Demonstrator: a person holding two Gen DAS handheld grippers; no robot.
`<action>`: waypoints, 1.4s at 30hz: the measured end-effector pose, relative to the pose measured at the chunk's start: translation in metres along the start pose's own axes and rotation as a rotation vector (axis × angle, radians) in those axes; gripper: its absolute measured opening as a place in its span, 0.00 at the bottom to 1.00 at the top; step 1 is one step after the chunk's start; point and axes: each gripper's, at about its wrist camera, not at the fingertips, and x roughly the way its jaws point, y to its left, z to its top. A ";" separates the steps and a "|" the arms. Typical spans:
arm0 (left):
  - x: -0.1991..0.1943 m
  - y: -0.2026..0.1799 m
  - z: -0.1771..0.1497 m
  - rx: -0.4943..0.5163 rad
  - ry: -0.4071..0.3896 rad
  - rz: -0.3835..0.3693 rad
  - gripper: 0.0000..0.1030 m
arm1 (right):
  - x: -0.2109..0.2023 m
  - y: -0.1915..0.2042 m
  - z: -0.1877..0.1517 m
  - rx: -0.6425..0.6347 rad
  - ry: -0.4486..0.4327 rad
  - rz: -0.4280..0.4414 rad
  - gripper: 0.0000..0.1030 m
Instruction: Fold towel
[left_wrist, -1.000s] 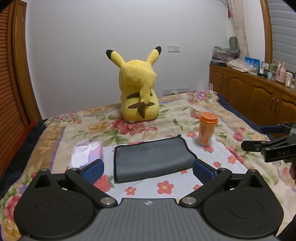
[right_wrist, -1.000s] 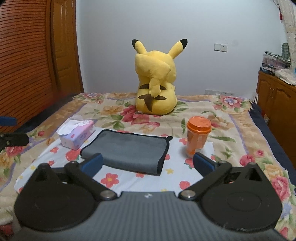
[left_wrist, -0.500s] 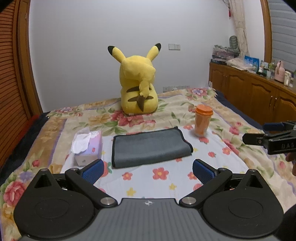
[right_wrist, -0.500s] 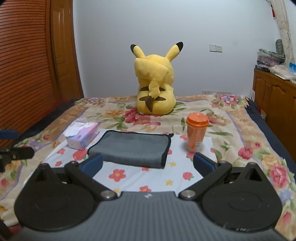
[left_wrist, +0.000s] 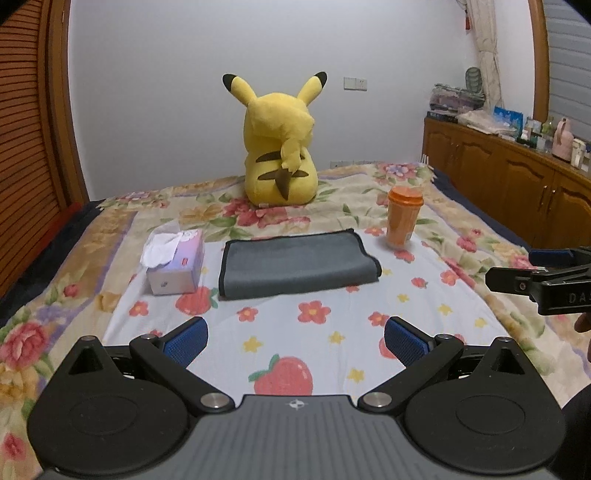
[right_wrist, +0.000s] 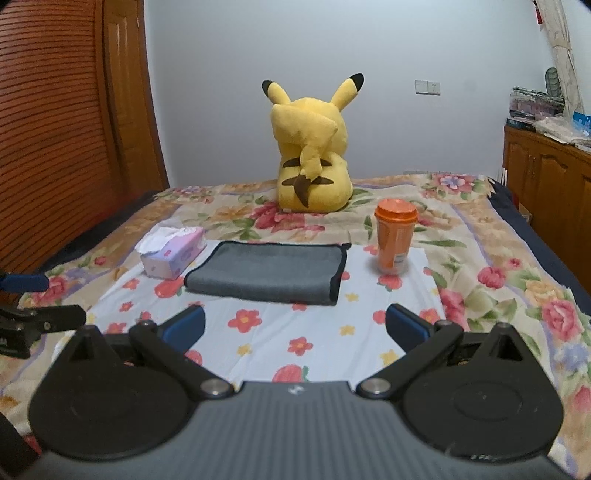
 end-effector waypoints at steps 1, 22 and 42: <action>-0.001 -0.001 -0.002 0.001 0.000 0.000 1.00 | -0.002 0.001 -0.002 -0.001 -0.001 0.003 1.00; 0.013 -0.010 -0.060 -0.031 0.044 0.025 1.00 | 0.003 0.014 -0.044 0.005 0.032 -0.027 1.00; -0.002 -0.008 -0.062 -0.031 -0.067 0.052 1.00 | -0.008 0.013 -0.051 0.000 -0.040 -0.043 1.00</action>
